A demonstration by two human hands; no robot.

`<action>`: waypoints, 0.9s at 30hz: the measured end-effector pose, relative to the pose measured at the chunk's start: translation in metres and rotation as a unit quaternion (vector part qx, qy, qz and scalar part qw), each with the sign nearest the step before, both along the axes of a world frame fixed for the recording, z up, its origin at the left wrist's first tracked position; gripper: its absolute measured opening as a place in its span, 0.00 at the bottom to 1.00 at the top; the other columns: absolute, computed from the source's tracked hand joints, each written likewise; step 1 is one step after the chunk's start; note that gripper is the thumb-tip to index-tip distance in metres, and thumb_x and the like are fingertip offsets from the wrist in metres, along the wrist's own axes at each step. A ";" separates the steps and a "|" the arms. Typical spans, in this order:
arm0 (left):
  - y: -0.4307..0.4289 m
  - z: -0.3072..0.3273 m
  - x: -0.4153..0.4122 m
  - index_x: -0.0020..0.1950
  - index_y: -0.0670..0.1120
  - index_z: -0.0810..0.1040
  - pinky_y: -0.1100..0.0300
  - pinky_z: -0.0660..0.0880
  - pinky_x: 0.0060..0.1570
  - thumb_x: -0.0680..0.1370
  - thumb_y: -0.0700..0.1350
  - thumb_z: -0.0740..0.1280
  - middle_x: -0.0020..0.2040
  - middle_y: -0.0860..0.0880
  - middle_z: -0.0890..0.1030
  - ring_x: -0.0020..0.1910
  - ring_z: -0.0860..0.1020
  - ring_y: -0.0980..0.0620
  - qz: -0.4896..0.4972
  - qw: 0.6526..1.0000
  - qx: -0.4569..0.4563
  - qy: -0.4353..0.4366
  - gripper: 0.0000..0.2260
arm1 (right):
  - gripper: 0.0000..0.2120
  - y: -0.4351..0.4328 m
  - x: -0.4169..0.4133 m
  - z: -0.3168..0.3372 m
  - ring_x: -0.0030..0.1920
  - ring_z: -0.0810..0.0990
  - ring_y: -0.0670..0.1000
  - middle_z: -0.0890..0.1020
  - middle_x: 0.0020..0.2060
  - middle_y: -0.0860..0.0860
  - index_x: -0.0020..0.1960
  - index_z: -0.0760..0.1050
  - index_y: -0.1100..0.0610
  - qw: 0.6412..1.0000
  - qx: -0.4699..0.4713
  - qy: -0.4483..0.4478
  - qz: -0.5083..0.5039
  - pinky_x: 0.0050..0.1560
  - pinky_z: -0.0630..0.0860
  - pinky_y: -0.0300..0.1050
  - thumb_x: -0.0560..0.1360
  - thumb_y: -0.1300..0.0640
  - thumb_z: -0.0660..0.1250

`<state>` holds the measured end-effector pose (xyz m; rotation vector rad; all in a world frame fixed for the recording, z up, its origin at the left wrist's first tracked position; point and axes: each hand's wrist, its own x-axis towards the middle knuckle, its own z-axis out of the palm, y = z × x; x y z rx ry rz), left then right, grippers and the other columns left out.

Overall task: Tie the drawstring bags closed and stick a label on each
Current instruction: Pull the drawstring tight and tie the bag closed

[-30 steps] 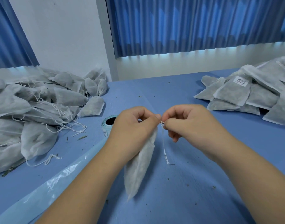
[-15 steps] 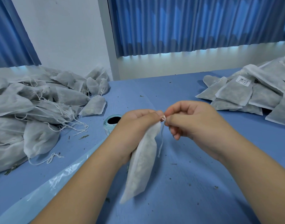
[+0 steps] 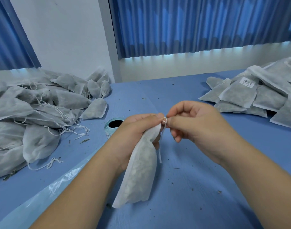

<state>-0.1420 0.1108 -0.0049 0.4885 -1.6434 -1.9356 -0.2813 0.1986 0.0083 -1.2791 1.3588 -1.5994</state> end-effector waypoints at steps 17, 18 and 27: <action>0.010 0.002 -0.003 0.30 0.49 0.82 0.63 0.67 0.31 0.76 0.46 0.70 0.27 0.53 0.73 0.26 0.70 0.56 0.167 0.983 -0.070 -0.026 0.13 | 0.06 0.000 0.005 -0.007 0.40 0.83 0.59 0.85 0.35 0.49 0.40 0.84 0.47 0.976 -0.048 0.182 -0.106 0.41 0.80 0.61 0.72 0.57 0.71; 0.011 0.002 -0.003 0.31 0.50 0.82 0.65 0.68 0.30 0.76 0.45 0.70 0.27 0.55 0.75 0.26 0.72 0.58 0.174 0.981 -0.081 -0.029 0.13 | 0.06 0.000 0.004 -0.007 0.40 0.83 0.57 0.85 0.34 0.48 0.39 0.84 0.48 0.976 -0.040 0.183 -0.109 0.41 0.80 0.60 0.72 0.57 0.70; 0.011 0.002 -0.004 0.32 0.50 0.82 0.70 0.64 0.25 0.75 0.45 0.72 0.26 0.56 0.72 0.24 0.67 0.60 0.201 0.962 -0.171 -0.066 0.11 | 0.10 0.000 -0.001 -0.005 0.31 0.80 0.53 0.83 0.32 0.51 0.33 0.77 0.52 0.966 0.011 0.224 -0.125 0.34 0.77 0.51 0.72 0.59 0.69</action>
